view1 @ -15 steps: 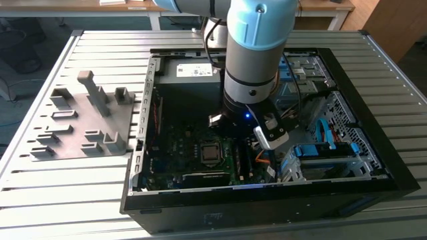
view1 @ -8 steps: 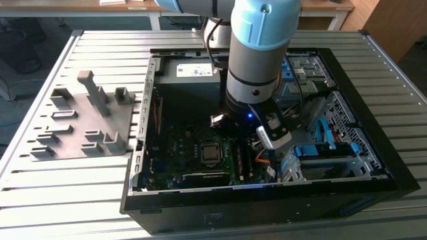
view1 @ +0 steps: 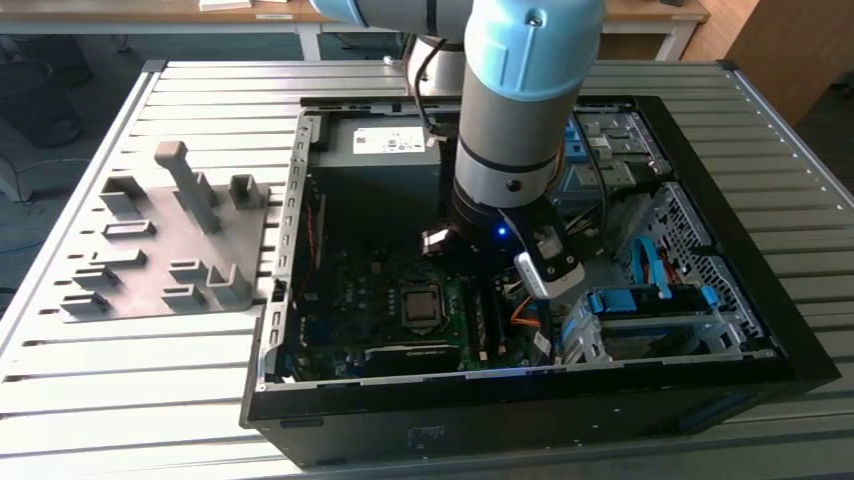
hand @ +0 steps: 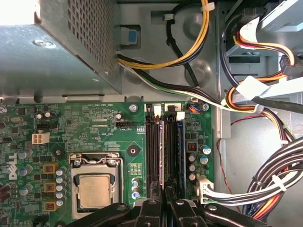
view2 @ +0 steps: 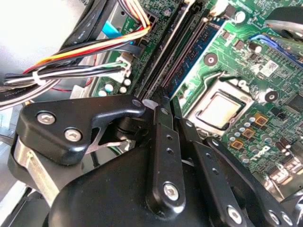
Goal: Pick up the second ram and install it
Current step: 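Insert the second ram into the second slot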
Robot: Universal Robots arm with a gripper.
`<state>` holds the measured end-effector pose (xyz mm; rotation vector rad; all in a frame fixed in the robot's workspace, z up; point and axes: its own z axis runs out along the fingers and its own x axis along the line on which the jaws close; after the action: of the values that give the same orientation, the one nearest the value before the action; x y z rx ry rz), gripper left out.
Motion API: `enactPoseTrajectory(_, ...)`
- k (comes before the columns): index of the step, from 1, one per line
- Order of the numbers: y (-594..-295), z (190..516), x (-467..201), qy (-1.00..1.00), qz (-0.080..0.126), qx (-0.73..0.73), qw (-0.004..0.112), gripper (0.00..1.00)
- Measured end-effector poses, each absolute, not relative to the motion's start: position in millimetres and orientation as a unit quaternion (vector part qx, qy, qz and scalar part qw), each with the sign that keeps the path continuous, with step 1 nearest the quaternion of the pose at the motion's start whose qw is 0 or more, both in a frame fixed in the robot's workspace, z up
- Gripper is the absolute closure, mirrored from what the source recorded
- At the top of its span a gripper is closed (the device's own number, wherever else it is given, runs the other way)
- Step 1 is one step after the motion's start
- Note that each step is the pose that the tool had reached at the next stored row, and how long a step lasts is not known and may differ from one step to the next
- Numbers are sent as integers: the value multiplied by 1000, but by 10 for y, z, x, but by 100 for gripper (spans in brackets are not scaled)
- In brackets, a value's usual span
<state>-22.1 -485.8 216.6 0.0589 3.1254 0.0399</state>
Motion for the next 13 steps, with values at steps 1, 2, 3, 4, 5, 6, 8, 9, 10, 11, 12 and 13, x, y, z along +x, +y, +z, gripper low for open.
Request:
enactPoseTrajectory(1,-4858,2162,-221,1000,13,19,8,86)
enactPoseTrajectory(2,-4858,2157,-221,1000,13,19,8,86)
enactPoseTrajectory(3,-4858,2154,-221,1000,13,19,8,86)
enactPoseTrajectory(4,-4858,2148,-221,1000,13,19,8,86)
enactPoseTrajectory(5,-4858,2144,-221,1000,13,19,8,86)
enactPoseTrajectory(6,-4858,2139,-221,1000,13,19,8,86)
enactPoseTrajectory(8,-4859,2137,-221,1000,12,19,8,86)
enactPoseTrajectory(9,-4859,2137,-221,1000,12,19,8,86)
enactPoseTrajectory(10,-4858,2136,-221,1000,12,19,8,86)
enactPoseTrajectory(11,-4858,2135,-220,1000,12,19,8,86)
enactPoseTrajectory(12,-4857,2134,-220,1000,11,19,8,86)
enactPoseTrajectory(13,-4857,2133,-220,1000,10,19,8,86)
